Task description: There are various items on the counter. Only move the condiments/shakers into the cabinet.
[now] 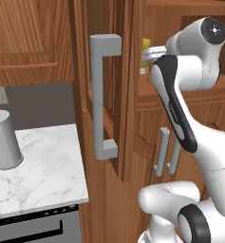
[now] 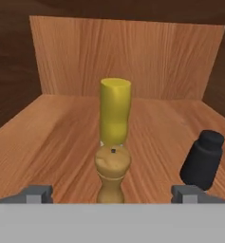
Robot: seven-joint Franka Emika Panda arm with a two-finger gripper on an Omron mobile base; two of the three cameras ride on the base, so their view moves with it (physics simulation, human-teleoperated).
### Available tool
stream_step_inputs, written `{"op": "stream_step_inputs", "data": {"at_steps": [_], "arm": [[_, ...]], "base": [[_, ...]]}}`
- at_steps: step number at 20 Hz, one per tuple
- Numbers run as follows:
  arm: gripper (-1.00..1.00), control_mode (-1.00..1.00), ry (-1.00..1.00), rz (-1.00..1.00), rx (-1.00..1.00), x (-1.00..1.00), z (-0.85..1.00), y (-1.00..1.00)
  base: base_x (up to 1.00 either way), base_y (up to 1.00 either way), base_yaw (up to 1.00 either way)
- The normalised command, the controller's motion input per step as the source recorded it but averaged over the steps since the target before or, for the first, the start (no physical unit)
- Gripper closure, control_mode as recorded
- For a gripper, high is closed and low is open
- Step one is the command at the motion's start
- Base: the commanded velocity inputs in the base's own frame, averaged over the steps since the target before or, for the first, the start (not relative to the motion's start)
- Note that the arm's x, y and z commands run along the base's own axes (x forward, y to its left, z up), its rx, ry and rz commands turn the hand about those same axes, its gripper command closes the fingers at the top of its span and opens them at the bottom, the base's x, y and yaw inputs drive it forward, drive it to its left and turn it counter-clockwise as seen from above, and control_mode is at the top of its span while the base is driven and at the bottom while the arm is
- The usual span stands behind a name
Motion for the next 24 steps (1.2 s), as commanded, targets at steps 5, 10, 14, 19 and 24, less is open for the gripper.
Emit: {"op": "stream_step_inputs", "data": {"at_steps": [5, 10, 14, 19, 24], "arm": [[-1.00, -1.00, -0.12, 0.00, 0.00, -0.72, 0.27, 0.00], [-1.00, -1.00, 0.00, 0.00, 0.00, -0.80, 0.03, -0.01], [-1.00, -1.00, 0.13, 0.00, 0.00, -1.00, -0.01, -0.06], [-1.00, -1.00, 0.20, 0.00, 0.00, -1.00, -0.16, -0.06], [-1.00, -1.00, 0.29, 0.00, 0.00, -0.89, -0.29, -0.01]], "base": [[0.00, 0.00, 0.00], [0.00, 0.00, 0.00], [0.00, 0.00, 0.00], [0.00, 0.00, 0.00], [0.00, 0.00, 0.00]]}}
